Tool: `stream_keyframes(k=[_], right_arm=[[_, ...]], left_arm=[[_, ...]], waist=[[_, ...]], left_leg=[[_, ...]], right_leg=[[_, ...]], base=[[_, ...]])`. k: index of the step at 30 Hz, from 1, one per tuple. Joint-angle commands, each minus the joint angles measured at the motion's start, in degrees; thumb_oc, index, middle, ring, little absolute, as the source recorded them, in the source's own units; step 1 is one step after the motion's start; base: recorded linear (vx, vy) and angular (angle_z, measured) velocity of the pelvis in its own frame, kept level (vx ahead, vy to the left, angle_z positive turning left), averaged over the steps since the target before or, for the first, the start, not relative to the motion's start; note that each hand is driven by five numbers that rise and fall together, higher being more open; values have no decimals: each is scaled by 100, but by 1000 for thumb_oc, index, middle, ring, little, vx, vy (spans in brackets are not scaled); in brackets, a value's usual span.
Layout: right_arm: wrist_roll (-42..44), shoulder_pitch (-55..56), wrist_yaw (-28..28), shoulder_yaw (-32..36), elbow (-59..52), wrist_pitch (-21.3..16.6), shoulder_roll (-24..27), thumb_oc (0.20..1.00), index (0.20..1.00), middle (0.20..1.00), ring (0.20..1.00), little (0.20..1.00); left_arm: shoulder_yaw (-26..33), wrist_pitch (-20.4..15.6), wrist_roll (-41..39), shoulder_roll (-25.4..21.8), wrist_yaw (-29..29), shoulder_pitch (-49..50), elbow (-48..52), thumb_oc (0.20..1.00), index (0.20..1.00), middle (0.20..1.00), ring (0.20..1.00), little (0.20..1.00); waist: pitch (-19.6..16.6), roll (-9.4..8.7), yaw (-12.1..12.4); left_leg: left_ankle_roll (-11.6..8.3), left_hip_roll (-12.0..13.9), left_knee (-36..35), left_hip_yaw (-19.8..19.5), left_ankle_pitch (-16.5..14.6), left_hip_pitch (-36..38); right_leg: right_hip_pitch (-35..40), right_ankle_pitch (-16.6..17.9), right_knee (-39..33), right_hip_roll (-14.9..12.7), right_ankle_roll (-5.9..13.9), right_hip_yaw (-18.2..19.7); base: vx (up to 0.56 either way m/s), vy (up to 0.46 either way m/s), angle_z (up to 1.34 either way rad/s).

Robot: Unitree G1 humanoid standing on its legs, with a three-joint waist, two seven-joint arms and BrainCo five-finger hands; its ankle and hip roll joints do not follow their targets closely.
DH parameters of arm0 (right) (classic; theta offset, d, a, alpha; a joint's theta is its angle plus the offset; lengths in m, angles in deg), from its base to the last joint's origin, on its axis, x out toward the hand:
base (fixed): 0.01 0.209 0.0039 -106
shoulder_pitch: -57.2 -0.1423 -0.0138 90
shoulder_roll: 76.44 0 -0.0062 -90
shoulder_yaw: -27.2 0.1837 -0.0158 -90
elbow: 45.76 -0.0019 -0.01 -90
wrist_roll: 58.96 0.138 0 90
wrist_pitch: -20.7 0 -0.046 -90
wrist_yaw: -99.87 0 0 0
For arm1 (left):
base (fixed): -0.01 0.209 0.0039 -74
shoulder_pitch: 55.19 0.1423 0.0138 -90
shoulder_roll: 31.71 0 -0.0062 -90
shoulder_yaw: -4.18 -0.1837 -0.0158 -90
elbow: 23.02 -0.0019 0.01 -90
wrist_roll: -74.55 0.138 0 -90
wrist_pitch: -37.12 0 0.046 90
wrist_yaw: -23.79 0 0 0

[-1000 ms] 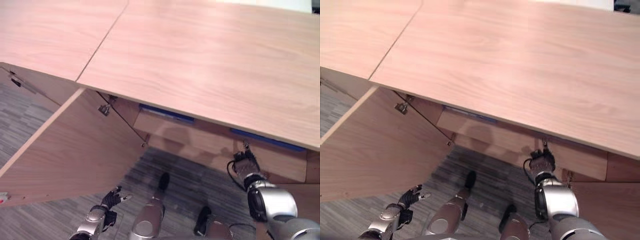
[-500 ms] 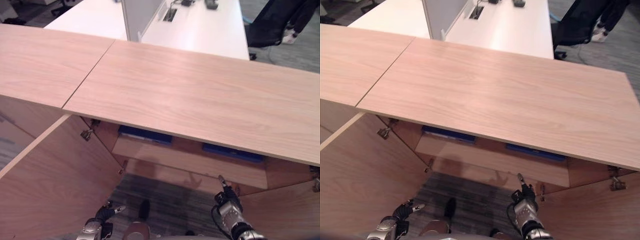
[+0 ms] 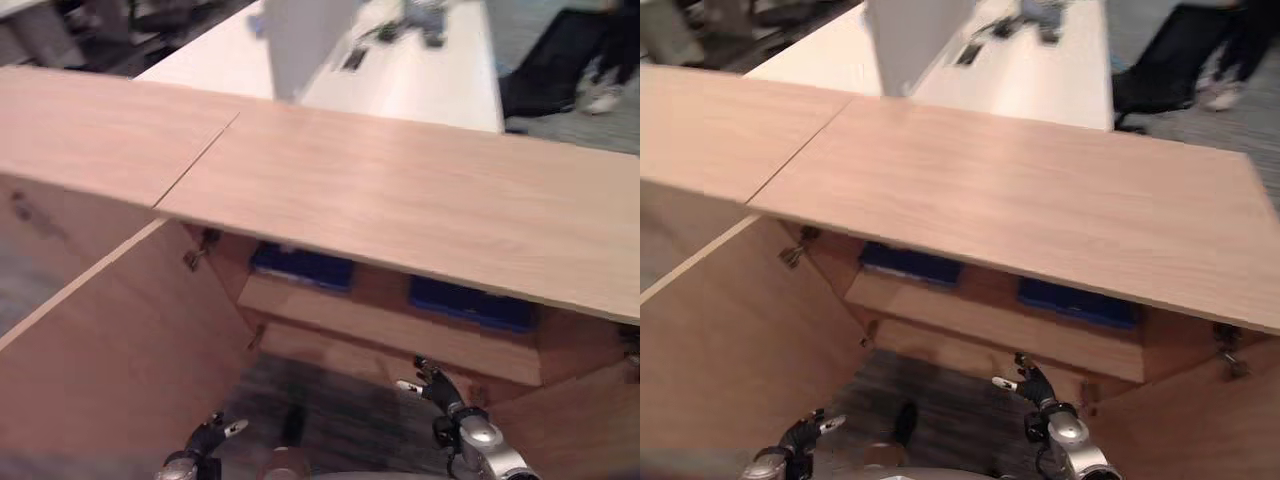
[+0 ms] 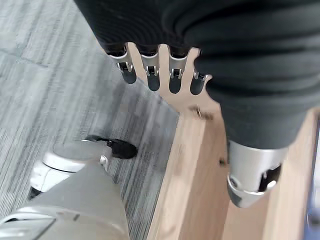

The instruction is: Put the empty folder in the office cabinet

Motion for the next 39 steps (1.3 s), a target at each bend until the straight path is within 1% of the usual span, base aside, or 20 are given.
stream_keyframes(k=[1,6,9,10,13,16,17,18,21,22,23,25,26,27,28,29,30,31,33,39], right_arm=[[-470,-420,19,-66,-314,-192,-13,1000,1000,1000,1000,1000],[-635,-405,105,-167,-341,-151,66,1000,1000,1000,1000,1000],[-633,-302,93,-63,-438,-91,66,1000,1000,1000,1000,1000],[-660,-276,82,-24,-380,-63,42,1000,1000,1000,1000,1000],[-666,-238,41,71,-295,-18,7,1000,1000,1000,1000,1000],[-674,-311,5,163,-118,32,-67,1000,1000,1000,1000,1000],[-667,-354,1,198,-95,70,-114,1000,1000,1000,1000,1000],[-664,-370,-16,228,-48,80,-151,1000,1000,1000,1000,1000],[-680,-389,-91,317,147,138,-278,1000,1000,1000,1000,1000],[-707,-332,-112,389,205,179,-369,1000,1000,1000,1000,1000],[-710,-332,-112,393,207,178,-377,1000,1000,1000,1000,1000],[-545,-257,-236,606,515,227,-593,1000,1000,1000,1000,1000],[-455,-225,-295,721,515,227,-636,1000,1000,1000,1000,1000],[-414,-224,-309,759,614,230,-641,1000,1000,1000,1000,1000],[-413,-229,-308,761,617,228,-642,1000,1000,1000,1000,1000],[-314,-200,-302,808,651,218,-632,1000,1000,1000,1000,1000],[-254,-167,-286,830,637,204,-623,1000,1000,1000,1000,1000],[-163,-118,-291,857,673,170,-615,1000,1000,1000,1000,1000],[-158,-41,-299,871,664,163,-622,1000,1000,1000,1000,1000],[-215,31,-297,882,740,185,-552,1000,1000,1000,1000,1000]], left_arm=[[73,-237,-32,-194,197,-302,67,1000,1000,1000,1000,1000],[192,-213,130,-143,236,-147,44,1000,1000,1000,1000,1000],[272,-191,125,-56,293,-34,67,1000,1000,1000,1000,1000],[266,-188,192,-27,322,24,66,1000,1000,1000,1000,1000],[146,-139,342,13,289,137,115,1000,1000,1000,1000,1000],[104,-104,450,-19,247,165,105,1000,1000,1000,1000,1000],[124,-67,533,-74,202,193,103,1000,1000,1000,1000,1000],[134,-71,577,-113,191,196,105,1000,1000,1000,1000,1000],[130,-42,658,-173,177,164,97,1000,1000,1000,1000,1000],[149,-37,731,-233,173,165,120,1000,1000,1000,1000,1000],[147,-35,732,-241,173,165,122,1000,1000,1000,1000,1000],[111,-17,774,-307,218,56,125,1000,1000,1000,1000,1000],[61,-31,671,-318,246,-7,212,1000,1000,1000,1000,1000],[4,-34,618,-319,243,-45,254,1000,1000,1000,1000,1000],[3,-34,617,-320,243,-50,254,1000,1000,1000,1000,1000],[-104,-44,544,-322,232,-96,319,1000,1000,1000,1000,1000],[-150,-37,518,-324,211,-101,369,1000,1000,1000,1000,1000],[-231,-15,567,-360,199,-116,427,1000,1000,1000,1000,1000],[-281,-12,562,-360,183,-113,481,1000,1000,1000,1000,1000],[-157,-49,329,-213,239,5,585,1000,1000,1000,1000,1000]], waist=[[231,-426,-166],[137,-466,-305],[26,-464,-401],[-63,-443,-420],[-164,-379,-419],[-201,-419,-398],[-197,-485,-350],[-180,-527,-312],[-135,-616,-219],[-96,-684,-125],[-93,-696,-128],[-16,-755,-23],[87,-796,-165],[116,-769,-239],[109,-781,-234],[148,-711,-339],[160,-657,-386],[145,-574,-397],[107,-599,-341],[-93,-624,-303]], left_leg=[[105,406,383,1502,126,454],[55,681,952,1868,-255,1056],[-47,941,1003,1957,-178,1558],[-110,1027,911,1942,-101,1781],[-201,1053,665,2066,-263,2002],[-187,957,428,2278,-444,2060],[-92,795,305,2364,-771,2085],[-35,682,244,2364,-875,2097],[104,449,162,2253,-1017,2067],[199,266,84,2148,-1124,2031],[207,255,86,2141,-1127,2030],[333,6,49,1915,-1204,1906],[453,-188,10,1684,-1054,1773],[502,-251,10,1557,-1039,1747],[508,-266,10,1562,-1025,1729],[593,-351,10,1364,-967,1684],[676,-411,11,1218,-931,1647],[808,-515,33,910,-883,1558],[863,-645,55,755,-873,1493],[775,-659,17,659,-826,1509]], right_leg=[[-281,55,225,-1019,717,136],[-365,293,176,-1207,663,-92],[-404,420,287,-1373,655,-384],[-451,506,330,-1453,687,-511],[-458,615,348,-1558,860,-629],[-464,818,361,-1721,981,-747],[-487,980,381,-1872,1074,-778],[-511,1113,382,-1974,1160,-780],[-511,1335,346,-2159,1283,-805],[-470,1457,315,-2260,1345,-844],[-463,1462,312,-2271,1348,-850],[-393,1551,401,-2386,1404,-836],[-569,1654,566,-2329,1401,-189],[-660,1514,654,-2121,1385,361],[-682,1529,651,-2134,1386,372],[-767,1207,831,-1748,1331,1057],[-801,907,1007,-1428,1296,1421],[-672,416,1174,-1022,1087,1511],[-457,194,998,-886,929,1402],[-49,380,82,-839,971,1690]], base=[[-222,61,39],[-157,72,55],[-130,198,66],[-60,249,87],[-60,209,87],[-62,230,75],[-60,258,27],[-88,362,21],[-55,230,13],[-21,155,20],[-51,301,29],[-34,268,53],[-12,261,82],[-34,215,107],[7,198,101],[1,201,90],[22,288,67],[-5,192,79],[0,61,122],[28,-63,29]])
